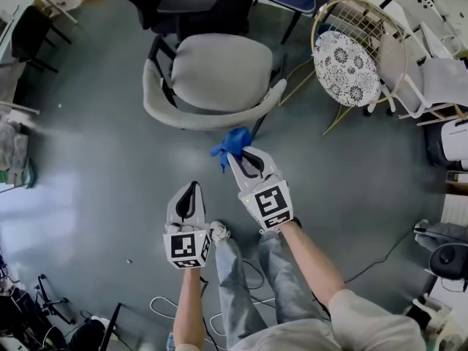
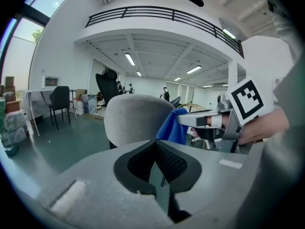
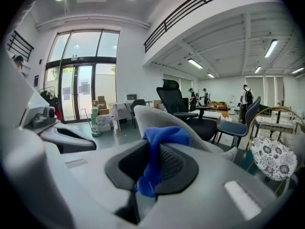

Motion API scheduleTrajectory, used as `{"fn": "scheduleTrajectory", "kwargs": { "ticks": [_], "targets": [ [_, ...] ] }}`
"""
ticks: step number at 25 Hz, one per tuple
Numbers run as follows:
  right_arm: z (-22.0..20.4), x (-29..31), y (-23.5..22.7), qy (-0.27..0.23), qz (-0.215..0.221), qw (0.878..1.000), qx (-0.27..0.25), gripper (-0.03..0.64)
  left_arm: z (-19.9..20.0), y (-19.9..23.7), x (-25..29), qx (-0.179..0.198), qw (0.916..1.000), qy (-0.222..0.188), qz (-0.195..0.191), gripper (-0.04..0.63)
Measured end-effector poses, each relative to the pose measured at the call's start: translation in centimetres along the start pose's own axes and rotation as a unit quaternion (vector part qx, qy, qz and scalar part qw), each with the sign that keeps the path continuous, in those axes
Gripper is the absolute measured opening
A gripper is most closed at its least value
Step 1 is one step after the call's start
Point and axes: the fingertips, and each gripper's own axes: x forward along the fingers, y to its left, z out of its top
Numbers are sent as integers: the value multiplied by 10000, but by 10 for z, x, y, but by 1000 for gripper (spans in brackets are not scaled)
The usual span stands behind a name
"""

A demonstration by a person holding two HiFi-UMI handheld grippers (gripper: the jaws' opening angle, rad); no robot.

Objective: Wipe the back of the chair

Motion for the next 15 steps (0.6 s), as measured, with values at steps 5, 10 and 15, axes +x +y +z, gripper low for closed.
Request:
{"fn": "scheduleTrajectory", "kwargs": {
  "ticks": [5,10,15],
  "targets": [
    [2,34,31,-131,361,9991,-173,41,-20,-3,-2,-43,9999,64,71,0],
    [-9,61,43,26,491,9986,-205,41,-34,-8,3,-80,9999,133,56,0],
    [-14,66,33,58,497,9983,-301,41,-44,-16,5,-69,9997,251,18,0]
  ]
}}
